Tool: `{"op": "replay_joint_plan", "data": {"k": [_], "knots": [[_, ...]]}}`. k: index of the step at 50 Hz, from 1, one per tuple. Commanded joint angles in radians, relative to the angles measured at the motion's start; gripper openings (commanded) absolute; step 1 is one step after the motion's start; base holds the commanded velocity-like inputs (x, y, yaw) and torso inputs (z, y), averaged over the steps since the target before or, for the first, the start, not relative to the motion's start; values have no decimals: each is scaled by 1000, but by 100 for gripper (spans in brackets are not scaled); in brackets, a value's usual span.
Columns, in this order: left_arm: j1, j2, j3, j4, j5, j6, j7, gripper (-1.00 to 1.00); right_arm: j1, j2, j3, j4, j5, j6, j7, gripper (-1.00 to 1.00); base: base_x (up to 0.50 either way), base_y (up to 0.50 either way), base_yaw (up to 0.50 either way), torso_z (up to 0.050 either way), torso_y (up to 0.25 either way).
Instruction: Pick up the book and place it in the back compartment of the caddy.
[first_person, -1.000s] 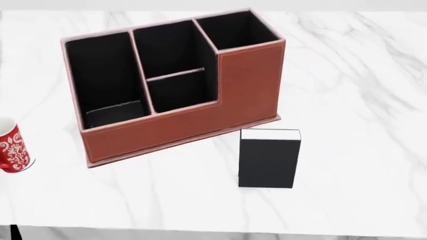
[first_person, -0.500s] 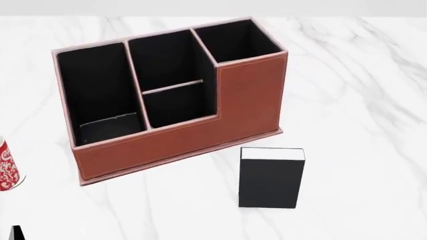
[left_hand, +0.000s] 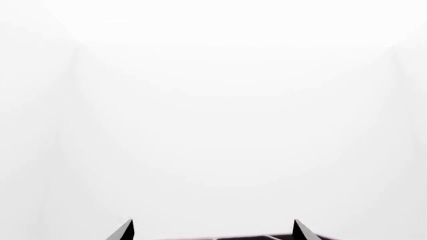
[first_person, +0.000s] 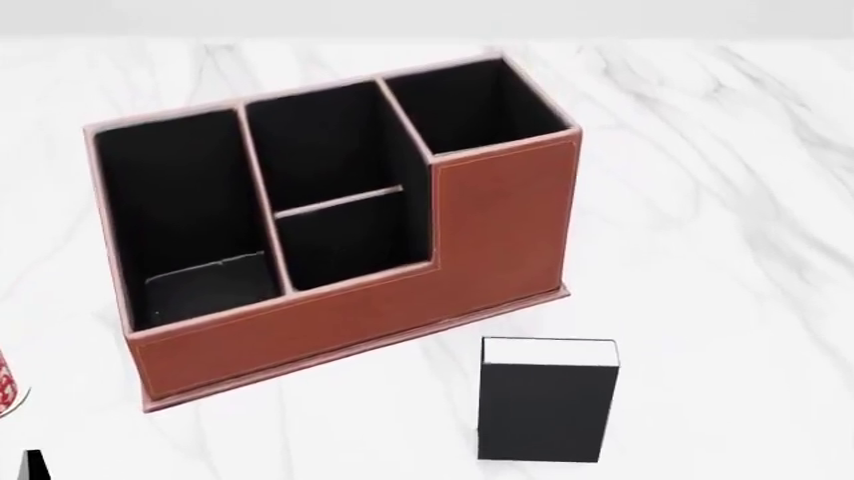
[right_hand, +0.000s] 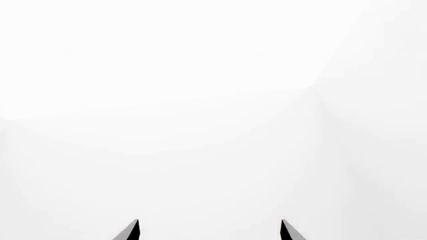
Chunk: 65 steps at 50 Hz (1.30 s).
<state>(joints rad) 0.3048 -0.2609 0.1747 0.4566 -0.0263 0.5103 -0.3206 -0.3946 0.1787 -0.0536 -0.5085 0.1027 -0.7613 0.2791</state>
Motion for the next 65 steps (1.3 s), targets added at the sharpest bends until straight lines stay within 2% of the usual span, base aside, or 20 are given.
{"op": "replay_joint_plan", "data": {"k": [1,65], "knots": [[-2,-5,4,1,0,-2,-6,100,1,6,-3,0,-2,0,8,100,156,0,0,0,0],[-9,-28,24,-7,0,4,-37,100,10,34,-28,12,-17,2,49,100,160,0,0,0,0]]}}
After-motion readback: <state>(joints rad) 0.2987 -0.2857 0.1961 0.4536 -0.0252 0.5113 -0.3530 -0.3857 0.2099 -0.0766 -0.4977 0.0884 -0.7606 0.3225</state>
